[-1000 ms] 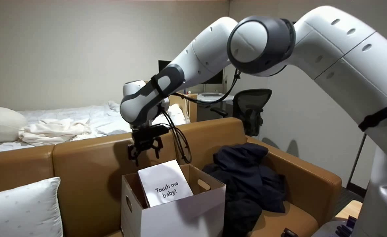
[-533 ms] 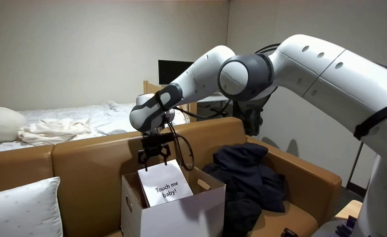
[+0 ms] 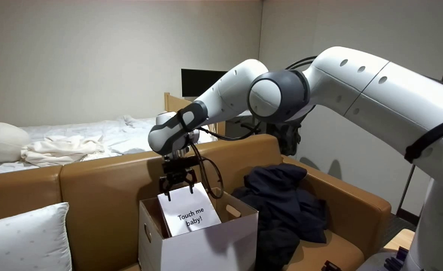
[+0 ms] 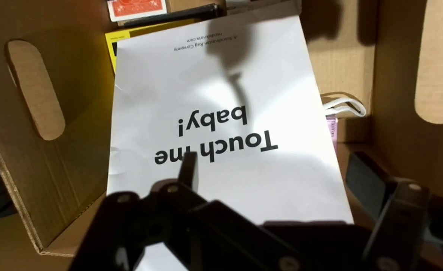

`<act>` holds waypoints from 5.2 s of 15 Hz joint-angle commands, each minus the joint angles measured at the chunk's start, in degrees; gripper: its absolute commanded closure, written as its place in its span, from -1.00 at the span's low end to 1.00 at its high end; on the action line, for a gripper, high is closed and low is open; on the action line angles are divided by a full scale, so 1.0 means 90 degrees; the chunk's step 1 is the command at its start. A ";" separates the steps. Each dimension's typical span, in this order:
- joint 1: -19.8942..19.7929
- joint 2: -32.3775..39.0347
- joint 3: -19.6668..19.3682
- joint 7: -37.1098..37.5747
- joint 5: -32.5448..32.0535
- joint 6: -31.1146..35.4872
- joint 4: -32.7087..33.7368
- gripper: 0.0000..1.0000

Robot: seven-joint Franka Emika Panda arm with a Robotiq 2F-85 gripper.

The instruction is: Move the sign from the box to the sofa

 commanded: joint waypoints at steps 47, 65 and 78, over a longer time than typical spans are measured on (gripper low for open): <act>0.1891 0.1893 -0.3111 0.2909 -0.1324 0.3964 -0.0023 -1.00; 0.3067 -0.0093 -0.3910 0.4635 -0.1405 0.2480 -0.2854 0.05; 0.3107 -0.1165 -0.3650 0.5572 -0.1839 0.2144 -0.3740 0.98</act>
